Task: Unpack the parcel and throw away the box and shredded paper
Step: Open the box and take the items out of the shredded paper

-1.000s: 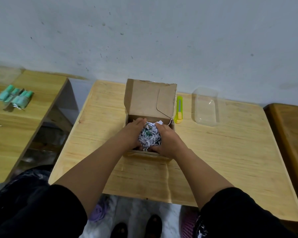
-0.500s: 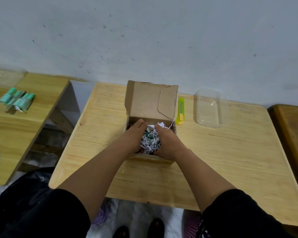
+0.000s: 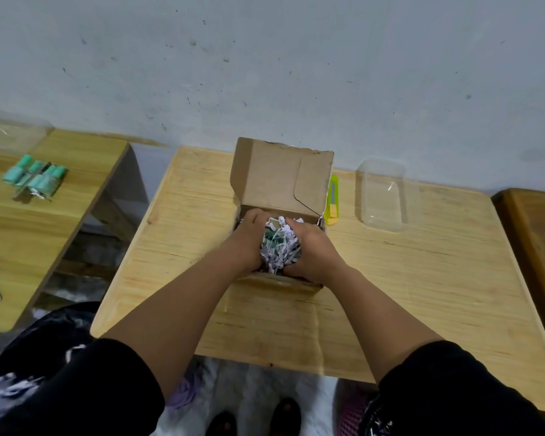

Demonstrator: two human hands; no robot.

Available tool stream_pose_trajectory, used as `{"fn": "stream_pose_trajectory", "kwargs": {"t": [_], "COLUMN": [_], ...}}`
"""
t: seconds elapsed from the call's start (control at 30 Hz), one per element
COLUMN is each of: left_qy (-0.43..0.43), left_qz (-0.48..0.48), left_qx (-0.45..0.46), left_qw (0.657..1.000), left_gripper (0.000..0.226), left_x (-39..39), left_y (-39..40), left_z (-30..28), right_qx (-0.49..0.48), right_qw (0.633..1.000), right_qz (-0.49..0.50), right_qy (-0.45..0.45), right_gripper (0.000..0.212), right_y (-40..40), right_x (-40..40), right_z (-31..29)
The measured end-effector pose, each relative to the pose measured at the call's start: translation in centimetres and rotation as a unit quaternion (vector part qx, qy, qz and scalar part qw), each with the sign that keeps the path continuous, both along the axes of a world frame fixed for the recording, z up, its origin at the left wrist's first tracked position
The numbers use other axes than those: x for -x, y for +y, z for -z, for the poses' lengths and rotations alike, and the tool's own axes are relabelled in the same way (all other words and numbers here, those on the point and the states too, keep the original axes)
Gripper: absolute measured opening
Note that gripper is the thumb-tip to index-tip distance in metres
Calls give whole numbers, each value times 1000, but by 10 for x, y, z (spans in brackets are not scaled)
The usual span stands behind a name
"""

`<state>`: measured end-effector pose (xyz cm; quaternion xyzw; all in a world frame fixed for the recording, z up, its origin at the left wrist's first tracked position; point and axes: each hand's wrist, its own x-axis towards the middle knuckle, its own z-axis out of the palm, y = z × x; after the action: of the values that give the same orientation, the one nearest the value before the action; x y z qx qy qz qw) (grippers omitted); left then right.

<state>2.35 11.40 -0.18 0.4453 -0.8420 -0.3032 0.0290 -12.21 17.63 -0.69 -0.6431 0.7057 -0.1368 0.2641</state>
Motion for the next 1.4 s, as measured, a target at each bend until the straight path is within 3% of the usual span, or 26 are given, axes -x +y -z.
{"fn": "stream_pose_trajectory", "kwargs": {"t": [0.33, 0.6, 0.9, 1.13, 1.4], "left_qy": [60, 27, 41, 44, 92], "left_qz": [8, -8, 49, 107, 146], "left_qx": [38, 7, 50, 112, 112], "left_qw": [997, 1000, 997, 987, 979], "left_gripper": [81, 96, 104, 101, 101], "left_x": [-11, -11, 0, 31, 109], "left_y": [-1, -11, -18, -5, 34], "left_z": [-34, -78, -132, -177, -193], "right_qx": [10, 21, 43, 88, 91], "right_qw": [998, 999, 997, 990, 985], "right_qz": [26, 20, 55, 111, 139], "right_qy": [-57, -41, -14, -4, 40], "right_gripper": [93, 90, 90, 80, 82], "right_y": [1, 0, 9, 42, 93], "right_x": [1, 1, 5, 23, 91], "right_z": [-40, -94, -156, -200, -227]}}
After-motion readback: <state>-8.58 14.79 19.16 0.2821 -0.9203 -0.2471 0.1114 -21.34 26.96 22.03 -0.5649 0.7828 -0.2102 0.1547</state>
